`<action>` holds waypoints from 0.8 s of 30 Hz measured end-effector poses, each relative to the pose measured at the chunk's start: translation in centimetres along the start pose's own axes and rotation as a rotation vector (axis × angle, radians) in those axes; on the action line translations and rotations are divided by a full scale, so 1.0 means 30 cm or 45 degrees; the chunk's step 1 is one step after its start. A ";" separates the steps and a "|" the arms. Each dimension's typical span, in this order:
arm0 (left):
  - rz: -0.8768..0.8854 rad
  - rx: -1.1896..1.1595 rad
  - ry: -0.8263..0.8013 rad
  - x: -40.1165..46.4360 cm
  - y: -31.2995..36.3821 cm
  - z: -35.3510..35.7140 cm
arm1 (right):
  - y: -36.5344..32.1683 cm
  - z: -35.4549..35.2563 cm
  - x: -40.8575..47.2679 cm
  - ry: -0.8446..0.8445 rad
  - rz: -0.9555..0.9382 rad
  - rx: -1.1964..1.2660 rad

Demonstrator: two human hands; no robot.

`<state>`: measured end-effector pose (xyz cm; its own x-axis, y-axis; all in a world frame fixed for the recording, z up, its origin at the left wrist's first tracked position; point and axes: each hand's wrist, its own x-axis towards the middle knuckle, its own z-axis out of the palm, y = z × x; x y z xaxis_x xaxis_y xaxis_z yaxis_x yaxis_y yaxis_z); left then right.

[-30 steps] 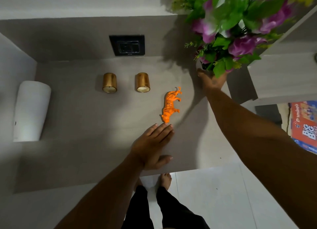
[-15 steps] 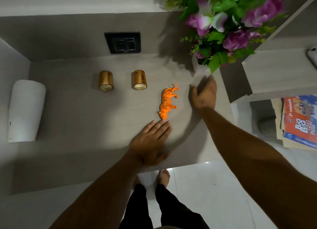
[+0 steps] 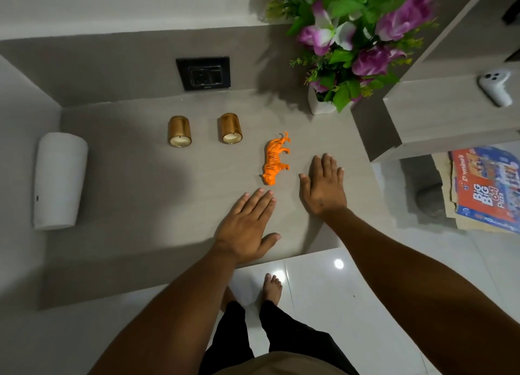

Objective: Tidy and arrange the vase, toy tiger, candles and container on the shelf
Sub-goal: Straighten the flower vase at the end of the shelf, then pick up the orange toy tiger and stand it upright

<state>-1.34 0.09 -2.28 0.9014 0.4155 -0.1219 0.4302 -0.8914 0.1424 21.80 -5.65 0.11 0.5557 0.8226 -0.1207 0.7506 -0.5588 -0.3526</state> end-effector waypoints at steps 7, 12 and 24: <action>-0.053 -0.013 -0.028 -0.007 0.005 -0.004 | -0.226 -0.065 0.044 -0.041 -0.362 -0.027; -0.062 -0.037 -0.020 -0.006 0.006 0.003 | -0.279 -0.044 0.100 -0.324 -0.240 -0.153; -0.078 -0.061 -0.029 -0.004 0.005 0.003 | -0.226 -0.059 0.170 -0.044 -0.335 0.273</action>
<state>-1.39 -0.12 -2.34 0.8720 0.4645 -0.1545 0.4871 -0.8545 0.1804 20.18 2.16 3.51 0.3380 0.9407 -0.0297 0.7725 -0.2953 -0.5622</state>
